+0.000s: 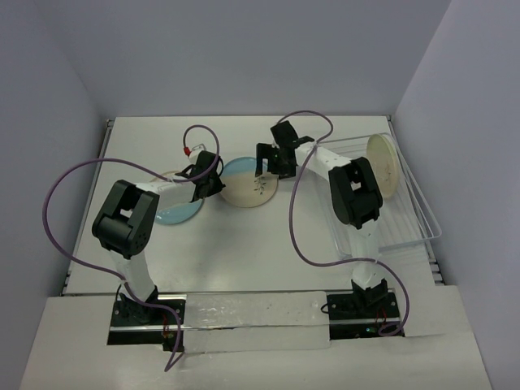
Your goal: Load the plates into the dish rack
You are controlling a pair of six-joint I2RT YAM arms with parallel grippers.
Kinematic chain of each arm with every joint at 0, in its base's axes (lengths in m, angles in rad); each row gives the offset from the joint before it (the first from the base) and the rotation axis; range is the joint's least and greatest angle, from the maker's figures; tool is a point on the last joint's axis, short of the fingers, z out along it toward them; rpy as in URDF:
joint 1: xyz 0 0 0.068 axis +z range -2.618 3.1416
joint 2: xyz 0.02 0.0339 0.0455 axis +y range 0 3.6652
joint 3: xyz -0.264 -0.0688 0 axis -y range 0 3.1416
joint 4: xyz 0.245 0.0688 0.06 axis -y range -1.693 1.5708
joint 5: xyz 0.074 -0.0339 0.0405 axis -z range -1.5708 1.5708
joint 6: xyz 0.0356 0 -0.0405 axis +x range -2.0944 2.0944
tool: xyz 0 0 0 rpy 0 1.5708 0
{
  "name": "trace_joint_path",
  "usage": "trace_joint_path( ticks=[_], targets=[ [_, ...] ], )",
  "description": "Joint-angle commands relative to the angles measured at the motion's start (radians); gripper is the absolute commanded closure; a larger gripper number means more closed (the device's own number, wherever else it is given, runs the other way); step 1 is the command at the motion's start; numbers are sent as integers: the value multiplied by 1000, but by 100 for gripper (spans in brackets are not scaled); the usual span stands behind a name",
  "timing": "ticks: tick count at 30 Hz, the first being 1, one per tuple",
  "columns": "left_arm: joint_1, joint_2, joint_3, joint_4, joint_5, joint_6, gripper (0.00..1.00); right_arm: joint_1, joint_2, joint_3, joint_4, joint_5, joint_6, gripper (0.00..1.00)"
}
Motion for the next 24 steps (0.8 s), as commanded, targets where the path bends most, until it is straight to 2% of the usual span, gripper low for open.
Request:
trace_joint_path(
  ticks=[1, 12, 17, 24],
  targets=[
    [-4, 17, -24, -29, 28, 21, 100, 19, 6, -15, 14, -18, 17, 1],
    [-4, 29, -24, -9, 48, 27, 100, 21, -53, -48, 41, -241, -27, 1],
    [-11, 7, -44, 19, 78, 25, 100, 18, -199, -88, 136, -400, -41, 2],
    [-28, -5, -57, 39, 87, 19, 100, 18, -311, -138, 191, -417, -23, 4]
  ],
)
